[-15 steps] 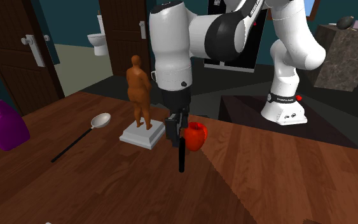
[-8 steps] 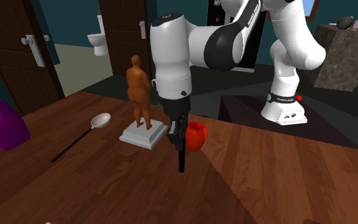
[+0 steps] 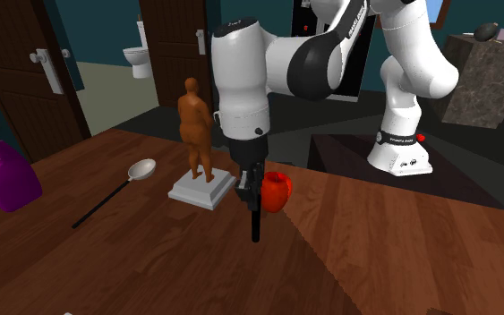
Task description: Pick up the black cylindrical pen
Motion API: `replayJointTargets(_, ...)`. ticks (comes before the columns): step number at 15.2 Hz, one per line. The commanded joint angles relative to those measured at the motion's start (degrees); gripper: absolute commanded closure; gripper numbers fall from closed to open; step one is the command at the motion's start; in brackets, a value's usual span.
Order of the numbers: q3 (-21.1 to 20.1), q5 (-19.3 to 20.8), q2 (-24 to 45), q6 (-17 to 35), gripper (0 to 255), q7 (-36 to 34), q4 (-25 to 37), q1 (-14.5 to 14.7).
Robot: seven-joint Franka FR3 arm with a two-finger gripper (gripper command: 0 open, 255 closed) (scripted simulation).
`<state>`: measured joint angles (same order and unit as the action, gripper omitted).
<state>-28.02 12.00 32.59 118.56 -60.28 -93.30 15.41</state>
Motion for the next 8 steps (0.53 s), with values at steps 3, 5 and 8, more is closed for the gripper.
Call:
replayJointTargets(3, -0.32, -0.50, -0.98, -1.81, 255, 0.22, 0.86, -0.17)
replayJointTargets(5, -0.54, -0.84, -1.65, -3.00, 255, 0.36, 1.44, -0.28)
replayJointTargets(8, -0.83, -1.31, -2.58, -4.84, 255, 0.55, 2.43, -0.41)
